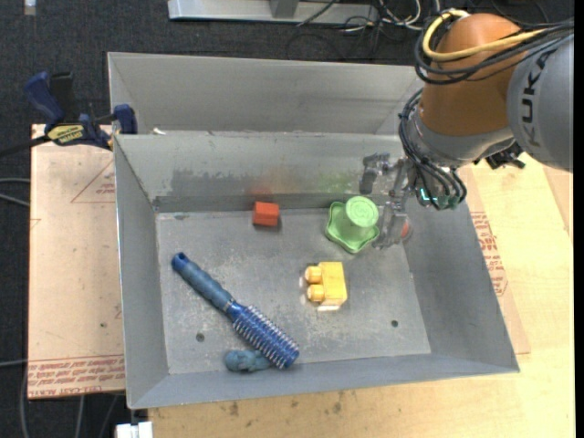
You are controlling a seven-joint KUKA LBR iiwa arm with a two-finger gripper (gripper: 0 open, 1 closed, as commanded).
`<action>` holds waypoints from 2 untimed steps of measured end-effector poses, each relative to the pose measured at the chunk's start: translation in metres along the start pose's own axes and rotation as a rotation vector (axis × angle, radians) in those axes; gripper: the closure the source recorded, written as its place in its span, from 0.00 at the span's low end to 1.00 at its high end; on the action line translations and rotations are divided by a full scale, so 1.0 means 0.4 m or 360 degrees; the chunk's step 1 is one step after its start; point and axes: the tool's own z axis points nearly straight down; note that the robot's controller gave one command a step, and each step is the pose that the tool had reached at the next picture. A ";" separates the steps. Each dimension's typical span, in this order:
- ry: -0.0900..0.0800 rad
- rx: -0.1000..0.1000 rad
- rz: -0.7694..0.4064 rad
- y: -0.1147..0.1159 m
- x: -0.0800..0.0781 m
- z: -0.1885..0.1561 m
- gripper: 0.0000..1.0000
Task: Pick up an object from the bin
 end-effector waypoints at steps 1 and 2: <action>-0.0001 -0.0002 -0.0475 0.128 0.107 0.297 0.00; -0.0011 0.0001 -0.0472 0.125 0.101 0.289 1.00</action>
Offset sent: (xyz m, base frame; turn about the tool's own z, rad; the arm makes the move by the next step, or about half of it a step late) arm -0.0416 0.0493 -0.1151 -0.2982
